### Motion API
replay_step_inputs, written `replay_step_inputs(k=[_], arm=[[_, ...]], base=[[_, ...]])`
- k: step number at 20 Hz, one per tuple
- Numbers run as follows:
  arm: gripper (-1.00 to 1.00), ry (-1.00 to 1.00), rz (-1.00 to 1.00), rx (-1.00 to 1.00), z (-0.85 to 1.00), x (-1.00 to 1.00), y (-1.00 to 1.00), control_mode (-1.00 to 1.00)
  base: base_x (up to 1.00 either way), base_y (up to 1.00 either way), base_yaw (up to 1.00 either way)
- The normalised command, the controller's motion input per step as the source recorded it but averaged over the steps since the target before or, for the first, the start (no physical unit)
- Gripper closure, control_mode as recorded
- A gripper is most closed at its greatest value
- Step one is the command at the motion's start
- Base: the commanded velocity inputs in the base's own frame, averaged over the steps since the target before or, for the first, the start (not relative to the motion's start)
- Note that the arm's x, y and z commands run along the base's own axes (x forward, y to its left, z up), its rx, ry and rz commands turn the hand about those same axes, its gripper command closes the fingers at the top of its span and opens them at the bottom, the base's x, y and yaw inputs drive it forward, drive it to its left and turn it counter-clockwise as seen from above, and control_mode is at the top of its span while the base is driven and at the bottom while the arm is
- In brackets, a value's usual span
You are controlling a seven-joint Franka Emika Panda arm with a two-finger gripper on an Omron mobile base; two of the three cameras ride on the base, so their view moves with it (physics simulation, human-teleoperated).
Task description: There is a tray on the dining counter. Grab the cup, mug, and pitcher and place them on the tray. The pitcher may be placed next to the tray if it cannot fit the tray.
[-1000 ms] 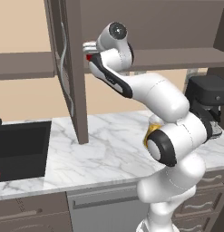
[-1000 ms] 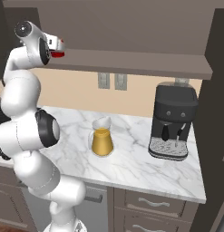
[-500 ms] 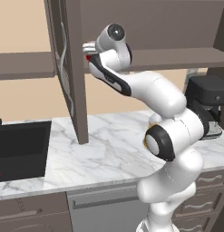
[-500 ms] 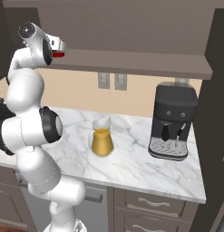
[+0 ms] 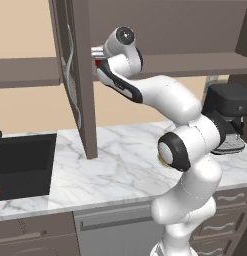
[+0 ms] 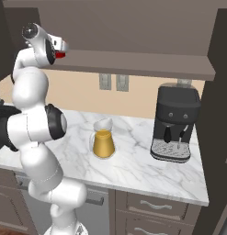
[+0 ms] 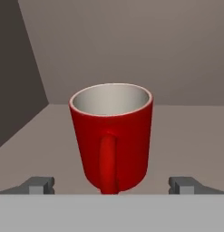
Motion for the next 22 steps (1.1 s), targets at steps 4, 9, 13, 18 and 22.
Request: replay_step_inputs(k=[4,9,13,18,22], arm=[[-1.0,0.0,0.0,0.0,0.0,0.2,0.06,-1.0],[1.0,0.0,0.0,0.0,0.0,0.18,0.03,-1.0],[1.0,0.03,0.0,0.0,0.0,0.09,0.02,-1.0],[1.0,0.03,0.0,0.0,0.0,0.0,0.0,-1.0],[1.0,0.01,0.0,0.0,0.0,0.0,0.0,-1.0]], base=[[0.0,0.0,0.0],[0.0,0.0,0.0],[0.0,0.0,0.0],[0.0,0.0,0.0],[0.0,0.0,0.0]])
